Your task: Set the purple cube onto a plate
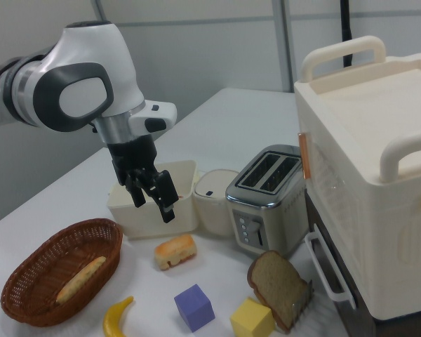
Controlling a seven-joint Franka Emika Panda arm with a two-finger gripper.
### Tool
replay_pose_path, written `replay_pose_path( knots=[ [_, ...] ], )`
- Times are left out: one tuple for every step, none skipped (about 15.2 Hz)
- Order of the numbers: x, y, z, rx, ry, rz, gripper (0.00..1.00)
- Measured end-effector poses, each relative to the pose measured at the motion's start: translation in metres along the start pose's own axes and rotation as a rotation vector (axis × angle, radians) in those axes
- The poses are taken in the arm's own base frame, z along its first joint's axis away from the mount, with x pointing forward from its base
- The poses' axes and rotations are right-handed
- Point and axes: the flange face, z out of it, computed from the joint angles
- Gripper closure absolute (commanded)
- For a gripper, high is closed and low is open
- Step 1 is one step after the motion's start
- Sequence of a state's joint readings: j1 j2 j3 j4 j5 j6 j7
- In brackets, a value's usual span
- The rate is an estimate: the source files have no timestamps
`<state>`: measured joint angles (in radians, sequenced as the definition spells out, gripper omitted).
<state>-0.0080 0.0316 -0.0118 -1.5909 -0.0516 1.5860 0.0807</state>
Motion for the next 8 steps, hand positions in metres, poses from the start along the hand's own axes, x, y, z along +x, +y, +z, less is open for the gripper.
replay_pose_path(
  knots=[
    [0.0, 0.0, 0.0, 0.0, 0.0, 0.0, 0.0],
    [0.0, 0.0, 0.0, 0.0, 0.0, -0.001, 0.0],
    [0.0, 0.0, 0.0, 0.0, -0.001, -0.001, 0.0],
    [0.0, -0.001, 0.001, 0.0, -0.002, -0.002, 0.0],
    [0.0, -0.002, 0.005, 0.0, -0.01, -0.005, 0.0],
    [-0.001, -0.007, 0.017, -0.002, -0.035, -0.012, 0.0],
    [-0.001, -0.009, 0.029, -0.003, -0.048, -0.003, 0.0],
    [-0.001, -0.011, 0.043, -0.004, -0.05, 0.026, 0.0]
  ],
)
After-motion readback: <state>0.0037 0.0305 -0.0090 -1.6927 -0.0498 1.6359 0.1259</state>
